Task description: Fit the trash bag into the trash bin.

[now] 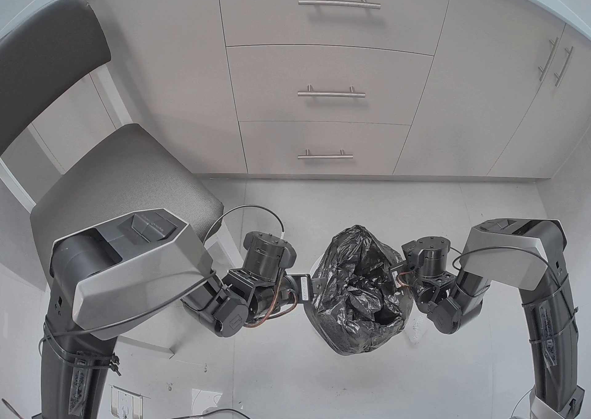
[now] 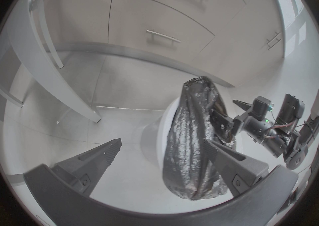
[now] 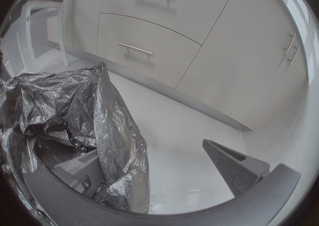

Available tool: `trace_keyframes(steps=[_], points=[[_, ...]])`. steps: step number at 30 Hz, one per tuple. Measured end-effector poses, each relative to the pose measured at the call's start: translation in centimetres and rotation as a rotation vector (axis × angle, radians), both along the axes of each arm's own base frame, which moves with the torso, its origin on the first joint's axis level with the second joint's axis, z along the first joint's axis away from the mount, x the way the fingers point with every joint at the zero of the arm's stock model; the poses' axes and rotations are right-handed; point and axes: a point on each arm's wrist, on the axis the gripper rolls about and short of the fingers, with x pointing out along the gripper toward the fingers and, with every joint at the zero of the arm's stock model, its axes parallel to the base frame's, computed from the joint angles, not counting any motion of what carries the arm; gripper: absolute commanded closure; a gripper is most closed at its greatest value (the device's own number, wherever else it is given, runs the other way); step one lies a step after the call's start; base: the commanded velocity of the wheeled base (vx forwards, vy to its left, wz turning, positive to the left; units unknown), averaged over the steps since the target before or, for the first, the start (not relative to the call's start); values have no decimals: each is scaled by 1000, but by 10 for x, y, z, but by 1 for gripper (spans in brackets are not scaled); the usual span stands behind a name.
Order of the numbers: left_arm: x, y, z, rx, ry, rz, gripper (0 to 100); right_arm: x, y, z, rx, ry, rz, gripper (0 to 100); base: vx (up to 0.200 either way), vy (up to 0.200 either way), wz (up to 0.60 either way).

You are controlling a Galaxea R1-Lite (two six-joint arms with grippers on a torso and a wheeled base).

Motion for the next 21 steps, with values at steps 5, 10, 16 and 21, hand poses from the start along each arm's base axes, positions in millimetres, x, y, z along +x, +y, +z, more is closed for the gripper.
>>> trace_keyframes(steps=[5,10,16,21], points=[[-20,-13,5,-8,-9,-39,0,-2,0,1,1,8,24,0,0,0,0],[-32,-22,6,11,-17,-44,0,-8,1,5,30,21,102,0,0,0,0],[-29,-24,-1,91,-68,-24,0,-15,3,13,90,30,186,0,0,0,0],[-24,-23,-9,114,-64,-17,0,-16,3,18,102,20,191,0,0,0,0]])
